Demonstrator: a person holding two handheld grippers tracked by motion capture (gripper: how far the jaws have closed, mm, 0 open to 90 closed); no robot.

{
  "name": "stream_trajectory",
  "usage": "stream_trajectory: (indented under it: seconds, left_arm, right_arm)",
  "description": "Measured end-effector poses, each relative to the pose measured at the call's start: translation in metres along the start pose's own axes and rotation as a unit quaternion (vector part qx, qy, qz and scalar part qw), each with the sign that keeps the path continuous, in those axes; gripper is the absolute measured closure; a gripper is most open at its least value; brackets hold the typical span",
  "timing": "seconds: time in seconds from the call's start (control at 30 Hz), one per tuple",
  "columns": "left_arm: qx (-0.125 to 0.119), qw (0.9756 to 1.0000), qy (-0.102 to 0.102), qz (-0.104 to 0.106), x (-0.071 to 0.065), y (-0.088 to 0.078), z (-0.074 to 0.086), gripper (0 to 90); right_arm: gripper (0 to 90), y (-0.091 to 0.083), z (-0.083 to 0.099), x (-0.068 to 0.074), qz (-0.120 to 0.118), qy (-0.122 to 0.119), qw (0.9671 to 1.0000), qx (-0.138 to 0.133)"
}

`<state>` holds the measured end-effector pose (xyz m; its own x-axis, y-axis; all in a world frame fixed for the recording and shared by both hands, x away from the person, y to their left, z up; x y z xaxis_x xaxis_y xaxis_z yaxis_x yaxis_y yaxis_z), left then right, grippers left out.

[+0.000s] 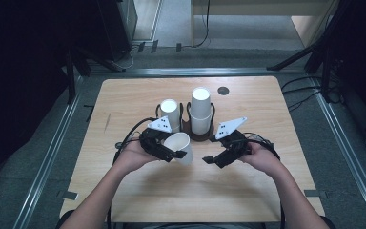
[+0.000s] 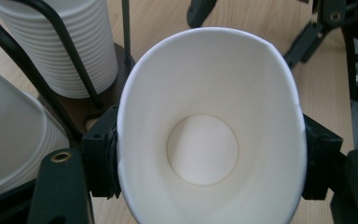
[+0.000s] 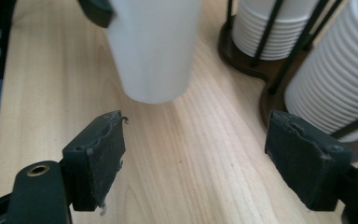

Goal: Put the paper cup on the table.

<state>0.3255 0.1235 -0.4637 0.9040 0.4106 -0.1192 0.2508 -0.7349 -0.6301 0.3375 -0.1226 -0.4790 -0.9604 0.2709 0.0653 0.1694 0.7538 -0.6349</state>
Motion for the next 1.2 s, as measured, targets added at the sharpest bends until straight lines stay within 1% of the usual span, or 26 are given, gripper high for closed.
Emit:
stream_trajectory:
  seconds: [0.13,0.47,0.5,0.6,0.67,0.77,0.9,1.0,1.17,1.2]
  left_arm:
    - [0.004,1.0,0.001,0.001,0.001,-0.002,0.003,27.0]
    - [0.031,0.9994,0.012,-0.012,0.005,-0.006,0.011,27.0]
    - [0.033,0.9992,0.016,-0.015,0.005,-0.008,0.011,27.0]
    - [0.029,0.9992,0.018,-0.019,0.006,-0.011,0.012,27.0]
    - [0.031,0.9992,0.02,-0.019,0.007,-0.014,0.012,26.9]
    - [0.03,0.9992,0.015,-0.019,0.01,-0.018,0.015,26.9]
    - [0.029,0.9993,0.004,-0.023,0.016,-0.023,0.019,27.0]
    - [0.027,0.9992,-0.005,-0.028,0.019,-0.027,0.022,26.9]
    - [0.027,0.9987,-0.017,-0.039,0.025,-0.034,0.028,26.9]
    - [0.025,0.9988,-0.023,-0.035,0.026,-0.035,0.03,26.9]
  right_arm:
    - [20.3,-0.003,0.003,-0.003,0.008,0.002,1.0,-0.001]
    - [20.3,-0.006,0.007,-0.007,0.016,0.004,0.9999,0.001]
    - [20.3,-0.007,0.007,-0.008,0.016,0.005,0.9999,0.002]
    - [20.3,-0.008,0.008,-0.009,0.016,0.004,0.9999,0.002]
    - [20.3,-0.008,0.008,-0.009,0.017,0.005,0.9998,0.002]
    - [20.3,-0.009,0.009,-0.009,0.016,0.007,0.9998,0.002]
    - [20.3,-0.01,0.01,-0.012,0.02,0.004,0.9998,-0.001]
    - [20.4,-0.012,0.011,-0.014,0.027,-0.005,0.9996,0.0]
    - [20.4,-0.014,0.011,-0.018,0.029,-0.003,0.9996,-0.001]
    - [20.4,-0.014,0.012,-0.019,0.029,-0.002,0.9996,-0.001]
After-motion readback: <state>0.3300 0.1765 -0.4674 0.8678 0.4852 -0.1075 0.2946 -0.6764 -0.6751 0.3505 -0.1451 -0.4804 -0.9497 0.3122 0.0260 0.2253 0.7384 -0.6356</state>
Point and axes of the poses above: each handheld gripper's, and its own axes: y roughly forward along the jaws, z roughly out of its underside, x roughly to its left, the point moved 2 cm from there along y, roughly forward along the jaws, and after that the axes turned 4 degrees about -x, right-handed, at the moved point
